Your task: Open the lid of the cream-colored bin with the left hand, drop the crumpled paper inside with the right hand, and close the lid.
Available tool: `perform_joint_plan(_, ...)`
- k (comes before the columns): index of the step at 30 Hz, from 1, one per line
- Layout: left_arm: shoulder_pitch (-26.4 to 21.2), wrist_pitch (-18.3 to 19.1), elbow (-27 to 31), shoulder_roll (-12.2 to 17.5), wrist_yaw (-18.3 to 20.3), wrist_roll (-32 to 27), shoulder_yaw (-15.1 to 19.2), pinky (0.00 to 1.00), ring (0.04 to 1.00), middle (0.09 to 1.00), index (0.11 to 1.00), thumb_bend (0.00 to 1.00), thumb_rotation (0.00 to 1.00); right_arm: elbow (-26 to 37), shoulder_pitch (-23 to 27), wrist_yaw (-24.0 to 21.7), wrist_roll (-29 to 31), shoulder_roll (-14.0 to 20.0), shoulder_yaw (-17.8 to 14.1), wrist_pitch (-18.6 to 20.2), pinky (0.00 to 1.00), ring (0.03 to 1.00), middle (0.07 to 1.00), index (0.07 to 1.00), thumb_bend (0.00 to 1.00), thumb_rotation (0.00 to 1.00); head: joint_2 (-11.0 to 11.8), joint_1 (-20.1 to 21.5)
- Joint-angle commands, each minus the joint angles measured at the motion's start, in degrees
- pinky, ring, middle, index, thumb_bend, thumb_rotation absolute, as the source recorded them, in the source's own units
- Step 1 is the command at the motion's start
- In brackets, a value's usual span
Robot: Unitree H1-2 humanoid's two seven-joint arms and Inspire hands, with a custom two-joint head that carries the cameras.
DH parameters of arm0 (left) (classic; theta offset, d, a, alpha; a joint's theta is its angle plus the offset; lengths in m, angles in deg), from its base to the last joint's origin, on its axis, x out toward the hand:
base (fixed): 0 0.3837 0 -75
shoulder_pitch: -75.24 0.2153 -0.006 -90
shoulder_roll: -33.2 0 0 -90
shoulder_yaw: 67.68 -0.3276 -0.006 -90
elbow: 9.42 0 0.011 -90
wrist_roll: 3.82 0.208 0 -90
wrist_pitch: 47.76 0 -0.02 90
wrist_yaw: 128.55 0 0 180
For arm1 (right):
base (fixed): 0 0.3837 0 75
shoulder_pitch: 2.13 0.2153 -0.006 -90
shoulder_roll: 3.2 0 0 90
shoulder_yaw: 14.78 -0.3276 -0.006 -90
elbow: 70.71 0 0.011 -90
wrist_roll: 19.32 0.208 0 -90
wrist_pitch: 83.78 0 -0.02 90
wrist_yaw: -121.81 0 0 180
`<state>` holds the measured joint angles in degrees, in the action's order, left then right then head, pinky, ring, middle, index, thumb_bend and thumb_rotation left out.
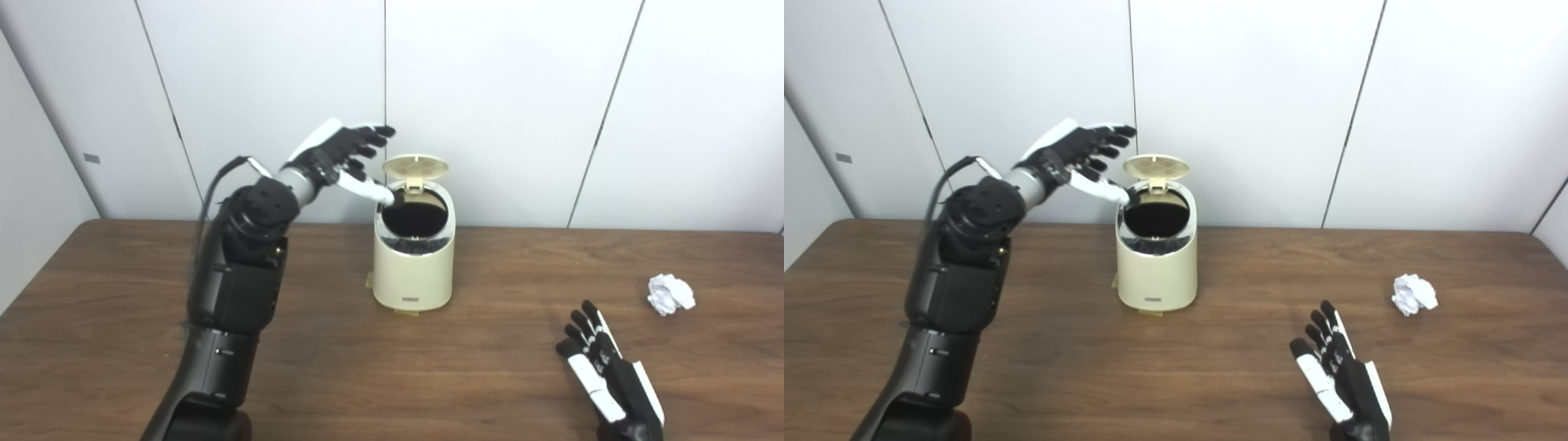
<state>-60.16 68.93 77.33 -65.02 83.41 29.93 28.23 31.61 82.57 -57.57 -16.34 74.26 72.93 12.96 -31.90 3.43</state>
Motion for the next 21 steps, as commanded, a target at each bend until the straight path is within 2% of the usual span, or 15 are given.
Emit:
perform_joint_plan(1, -0.9, 0.2, 2.8, -0.9, -3.4, -1.7, 2.2, 0.79, 0.849, 0.851, 0.873, 0.61, 0.10, 1.6, 1.1, -0.1, -0.2, 0.6, -0.5, -0.5, 0.89, 0.938, 0.958, 0.961, 0.65, 0.63, 0.0, 0.0)
perform_joint_plan(4, 0.6, 0.2, 4.4, -1.4, -5.6, -4.7, 3.8, 0.72, 0.810, 0.844, 0.885, 0.54, 0.08, 1.3, 1.4, -0.2, 0.1, 0.6, -0.7, -0.5, 0.88, 0.934, 0.957, 0.960, 0.64, 0.62, -0.1, -0.2)
perform_joint_plan(7, 2.9, 0.2, 5.8, -1.8, -8.3, -8.2, 4.8, 0.74, 0.835, 0.863, 0.883, 0.47, 0.08, 1.3, 1.7, -0.3, 0.0, 0.9, -0.7, -0.2, 0.89, 0.929, 0.955, 0.954, 0.64, 0.62, -0.1, -0.1)
perform_joint_plan(12, 8.3, 0.2, 9.2, -2.6, -9.4, -11.5, 5.5, 0.77, 0.840, 0.857, 0.894, 0.44, 0.11, 2.6, 2.1, -0.5, 0.2, 1.2, -0.8, 1.0, 0.87, 0.927, 0.953, 0.955, 0.64, 0.62, -0.5, 0.2)
perform_joint_plan(15, 12.3, 0.2, 11.5, -3.0, -10.7, -13.4, 5.0, 0.77, 0.829, 0.843, 0.887, 0.43, 0.21, 3.4, 2.8, -1.1, 1.7, 1.5, -1.2, 1.6, 0.88, 0.935, 0.957, 0.957, 0.65, 0.60, -0.8, 0.4)
perform_joint_plan(18, 16.5, 0.0, 13.9, -3.3, -12.0, -15.8, 4.3, 0.81, 0.851, 0.865, 0.900, 0.41, 0.33, 4.1, 3.7, -1.2, 1.8, 1.9, -1.4, 2.1, 0.87, 0.930, 0.951, 0.953, 0.65, 0.58, -0.9, 0.4)
perform_joint_plan(21, 21.2, -1.7, 16.2, -3.9, -14.4, -17.7, 3.0, 0.83, 0.861, 0.884, 0.909, 0.43, 0.48, 5.1, 4.7, -1.2, 1.3, 2.7, -1.5, 3.0, 0.85, 0.921, 0.944, 0.947, 0.65, 0.56, -1.4, 1.4)
